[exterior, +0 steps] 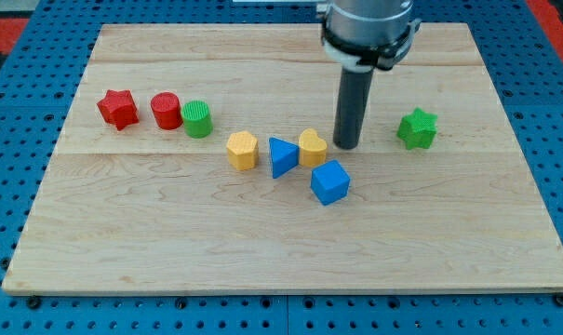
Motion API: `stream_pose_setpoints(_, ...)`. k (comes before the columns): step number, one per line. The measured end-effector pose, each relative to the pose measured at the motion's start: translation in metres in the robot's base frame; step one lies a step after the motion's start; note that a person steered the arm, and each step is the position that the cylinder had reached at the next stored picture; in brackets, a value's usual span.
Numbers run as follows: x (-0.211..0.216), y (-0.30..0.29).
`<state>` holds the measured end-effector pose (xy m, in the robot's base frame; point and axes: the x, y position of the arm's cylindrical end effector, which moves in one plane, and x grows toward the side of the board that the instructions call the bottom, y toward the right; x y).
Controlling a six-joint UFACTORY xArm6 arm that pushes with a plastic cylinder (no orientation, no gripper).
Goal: Move the yellow heart slightly
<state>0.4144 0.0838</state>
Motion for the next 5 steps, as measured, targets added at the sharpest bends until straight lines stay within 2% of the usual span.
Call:
stream_pose_setpoints(1,-0.019,-0.022)
stream_pose_setpoints(2,0.012,-0.044)
stream_pose_setpoints(3,-0.009,-0.072)
stream_pose_setpoints(4,-0.045,-0.075)
stream_pose_setpoints(5,-0.025,-0.128)
